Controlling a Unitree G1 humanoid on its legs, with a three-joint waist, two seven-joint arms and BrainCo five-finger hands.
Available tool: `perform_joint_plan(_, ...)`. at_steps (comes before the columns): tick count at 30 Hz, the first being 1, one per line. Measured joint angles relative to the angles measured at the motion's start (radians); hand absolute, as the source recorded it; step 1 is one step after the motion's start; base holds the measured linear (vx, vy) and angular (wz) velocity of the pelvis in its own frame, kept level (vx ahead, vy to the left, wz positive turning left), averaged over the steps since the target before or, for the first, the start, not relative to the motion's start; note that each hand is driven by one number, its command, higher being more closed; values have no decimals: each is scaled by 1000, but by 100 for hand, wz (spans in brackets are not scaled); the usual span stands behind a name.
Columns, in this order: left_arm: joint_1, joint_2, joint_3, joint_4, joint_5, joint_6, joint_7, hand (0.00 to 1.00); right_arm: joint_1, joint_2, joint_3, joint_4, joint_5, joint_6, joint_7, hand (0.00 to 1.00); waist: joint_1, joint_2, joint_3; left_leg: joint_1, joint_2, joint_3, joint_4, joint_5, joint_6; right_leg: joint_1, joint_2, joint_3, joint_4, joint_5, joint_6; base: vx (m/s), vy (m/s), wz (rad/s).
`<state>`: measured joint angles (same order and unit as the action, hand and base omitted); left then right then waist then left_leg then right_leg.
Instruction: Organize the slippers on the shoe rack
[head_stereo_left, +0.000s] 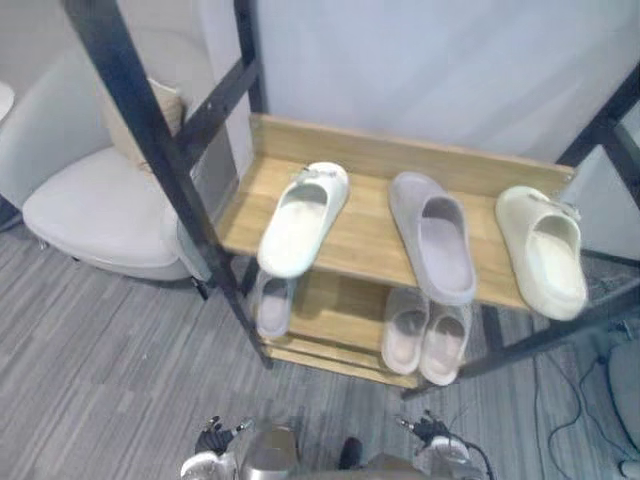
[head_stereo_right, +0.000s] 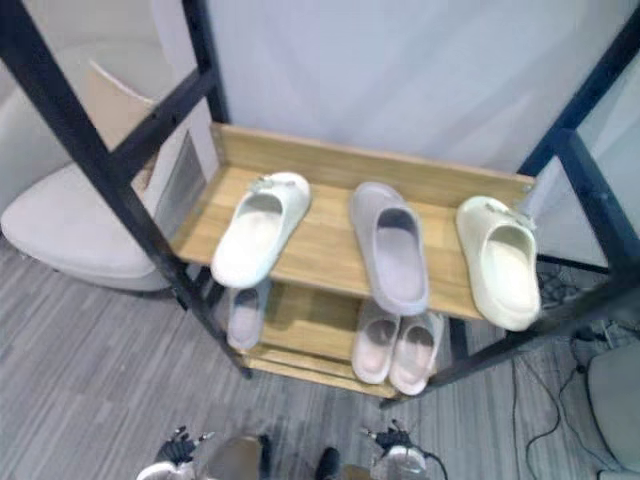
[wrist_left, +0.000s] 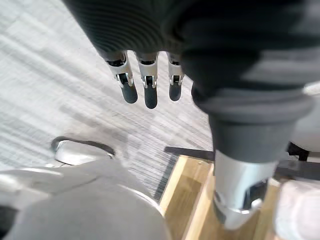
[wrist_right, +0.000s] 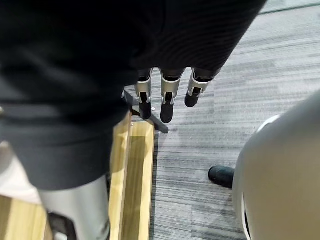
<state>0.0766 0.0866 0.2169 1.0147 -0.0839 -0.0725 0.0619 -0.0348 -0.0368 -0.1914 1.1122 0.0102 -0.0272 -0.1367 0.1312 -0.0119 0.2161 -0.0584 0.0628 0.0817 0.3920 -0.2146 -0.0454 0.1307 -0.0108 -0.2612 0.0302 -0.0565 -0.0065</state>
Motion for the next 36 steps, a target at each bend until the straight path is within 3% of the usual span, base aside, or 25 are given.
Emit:
perform_joint_plan(6,-7,16,-22,22,5,3,-6,0,22,-1,-2,1,-10,0,1,0,-7,-16,-22,83,-44,2,-120,18,27,31,-31,8,-35,0,20,100,68,-3)
perform_joint_plan(8,-5,19,-37,43,5,8,-6,0,37,-4,-2,1,-10,0,1,0,-14,-8,-30,98,-50,-3,-149,24,35,32,-33,12,-36,1,21,-1,7,-3)
perform_joint_plan(20,25,24,-41,58,5,13,-5,0,58,-13,9,2,12,-3,2,0,-26,-10,-60,138,-74,17,-286,93,48,4,-46,67,-74,43,36,-74,17,-10)
perform_joint_plan(25,34,27,-42,58,5,13,-3,0,66,-15,12,-13,37,-10,-2,0,-35,-11,-64,140,-84,32,-302,93,47,-1,-54,85,-91,62,48,-47,54,-11)
perform_joint_plan(30,45,36,-66,58,5,13,2,0,110,-29,47,-215,71,-22,-25,0,-51,-12,-74,151,-93,70,-318,93,47,-8,-58,126,-104,84,56,14,68,-22)
perform_joint_plan(36,57,40,-90,57,15,13,7,0,247,-34,77,-673,65,-42,-40,0,-77,-12,-88,157,-93,107,-317,94,62,-21,-55,166,-107,93,58,40,38,-23)
